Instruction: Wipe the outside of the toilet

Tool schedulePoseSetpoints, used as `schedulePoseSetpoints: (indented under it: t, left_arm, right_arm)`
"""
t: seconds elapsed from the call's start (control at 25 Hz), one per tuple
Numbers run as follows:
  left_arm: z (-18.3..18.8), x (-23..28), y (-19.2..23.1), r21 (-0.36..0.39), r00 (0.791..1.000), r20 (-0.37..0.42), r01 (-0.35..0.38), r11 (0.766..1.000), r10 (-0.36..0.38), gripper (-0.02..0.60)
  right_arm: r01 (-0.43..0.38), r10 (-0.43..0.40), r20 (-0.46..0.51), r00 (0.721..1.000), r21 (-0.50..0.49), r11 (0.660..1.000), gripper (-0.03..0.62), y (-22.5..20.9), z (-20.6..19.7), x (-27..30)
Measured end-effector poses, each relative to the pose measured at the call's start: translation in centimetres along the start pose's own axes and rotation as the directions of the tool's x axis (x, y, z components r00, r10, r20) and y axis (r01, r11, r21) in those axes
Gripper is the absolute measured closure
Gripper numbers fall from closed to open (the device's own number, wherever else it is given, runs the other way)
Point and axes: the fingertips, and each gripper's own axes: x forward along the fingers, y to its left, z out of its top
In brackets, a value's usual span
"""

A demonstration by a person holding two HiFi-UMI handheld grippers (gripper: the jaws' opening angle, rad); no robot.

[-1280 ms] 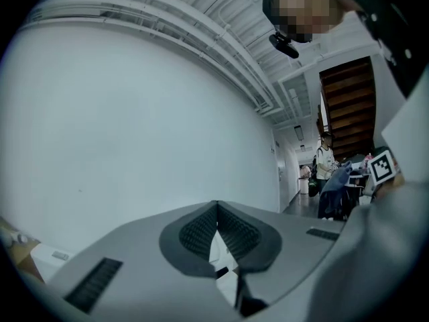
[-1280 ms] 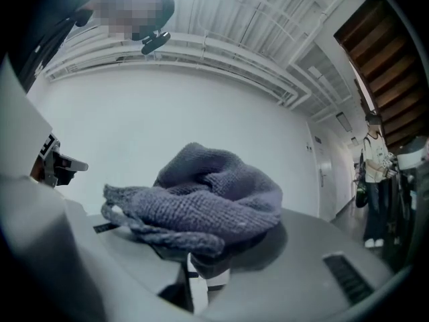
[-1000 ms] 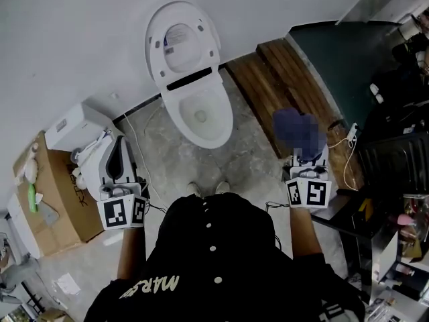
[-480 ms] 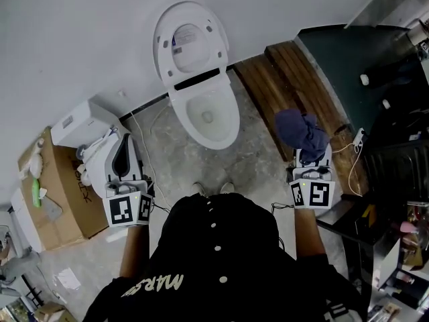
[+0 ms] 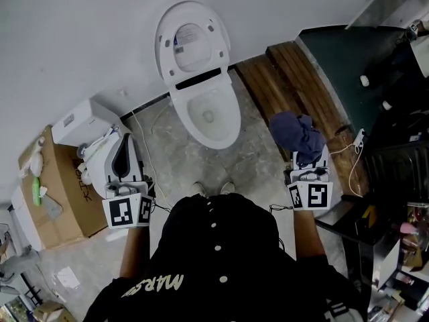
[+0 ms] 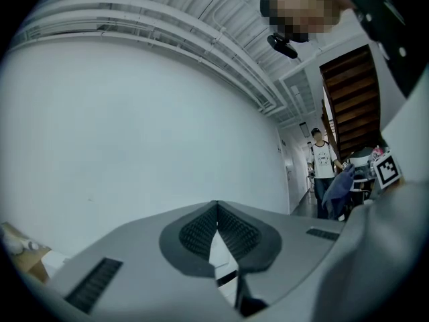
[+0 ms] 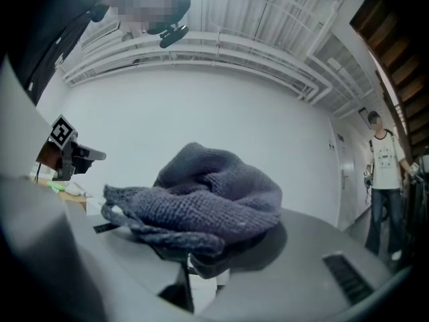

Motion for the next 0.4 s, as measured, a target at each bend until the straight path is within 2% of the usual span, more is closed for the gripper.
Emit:
schedulePoseSetpoints:
  t: [0.4]
  left_arm:
    - [0.39, -0.38, -0.33, -0.001, 1.000, 0.002, 0.003, 1.000, -0.003, 0.571]
  right_arm:
    - [-0.008, 0.008, -0.003, 1.000, 0.013, 1.000, 0.488, 0.19, -0.26, 0.02]
